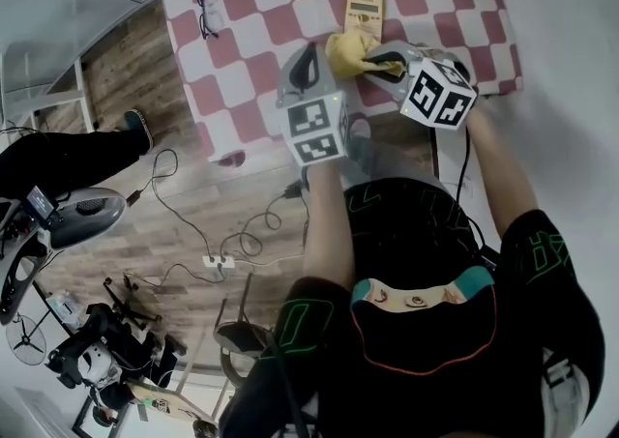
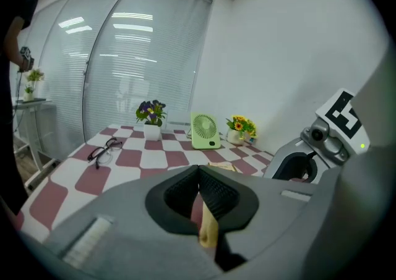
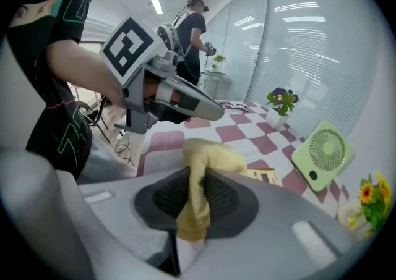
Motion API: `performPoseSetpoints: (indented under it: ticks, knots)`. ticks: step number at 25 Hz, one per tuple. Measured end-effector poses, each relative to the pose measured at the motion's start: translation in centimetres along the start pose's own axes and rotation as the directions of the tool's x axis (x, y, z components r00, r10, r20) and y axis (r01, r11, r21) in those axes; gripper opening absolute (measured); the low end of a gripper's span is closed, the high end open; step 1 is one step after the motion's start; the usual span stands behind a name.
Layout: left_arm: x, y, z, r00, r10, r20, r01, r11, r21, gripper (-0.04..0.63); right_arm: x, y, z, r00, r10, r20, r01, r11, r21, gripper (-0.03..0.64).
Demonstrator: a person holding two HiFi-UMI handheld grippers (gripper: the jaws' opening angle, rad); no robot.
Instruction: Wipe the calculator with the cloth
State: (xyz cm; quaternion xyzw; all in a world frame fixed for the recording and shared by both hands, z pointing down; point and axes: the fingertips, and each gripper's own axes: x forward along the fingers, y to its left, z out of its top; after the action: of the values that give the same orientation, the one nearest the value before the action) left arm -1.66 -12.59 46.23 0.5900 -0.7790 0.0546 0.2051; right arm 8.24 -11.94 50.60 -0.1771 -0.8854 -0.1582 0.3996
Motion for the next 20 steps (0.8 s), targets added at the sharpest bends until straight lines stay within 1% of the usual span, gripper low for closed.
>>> performPoseSetpoints:
  ticks: [2,5,7,9,11,13,16,18,20]
  knots:
    - [-0.1,0.2,1.2,1.000,0.016,0.025,-0.017,1.000,0.027,0.009,-1.1,-0.9,0.5,0.999,-0.025,0.046,0.023,0.999,0.035,0.065]
    - [-0.1,0.2,3.0,0.999,0.023,0.045,-0.026,0.998,0.060,0.009,-3.2,-2.7,1.2,0.987,-0.091,0.134,0.072,0.988,0.136,0.065]
    - [0.1,0.4,4.2,0.998,0.021,0.065,-0.026,0.997,0.071,0.009,-4.7,-4.4,1.6,0.970,-0.158,0.185,0.119,0.971,0.208,0.066]
    - [0.8,0.6,5.7,0.995,0.017,0.097,-0.026,0.996,0.083,0.009,-5.9,-6.8,1.7,0.943,-0.243,0.228,0.175,0.944,0.280,0.064]
    - [1.5,0.8,7.4,0.992,0.014,0.123,-0.026,0.995,0.097,0.009,-7.3,-9.3,1.6,0.904,-0.338,0.260,0.233,0.902,0.363,0.064]
    - [1.8,0.6,9.4,0.989,0.012,0.150,-0.028,0.994,0.109,0.011,-9.2,-11.5,1.6,0.860,-0.428,0.278,0.281,0.852,0.441,0.064]
    - [2.1,0.0,12.5,0.980,0.013,0.197,-0.038,0.992,0.121,0.009,-12.4,-14.1,1.7,0.793,-0.540,0.280,0.346,0.779,0.522,0.064]
    - [2.4,-0.3,14.4,0.974,0.019,0.224,-0.046,0.992,0.118,0.009,-14.7,-15.7,1.6,0.741,-0.609,0.281,0.372,0.722,0.584,0.066]
    - [2.7,-0.6,16.2,0.968,0.025,0.251,-0.056,0.992,0.114,0.011,-17.0,-17.2,1.5,0.681,-0.678,0.275,0.385,0.652,0.653,0.065]
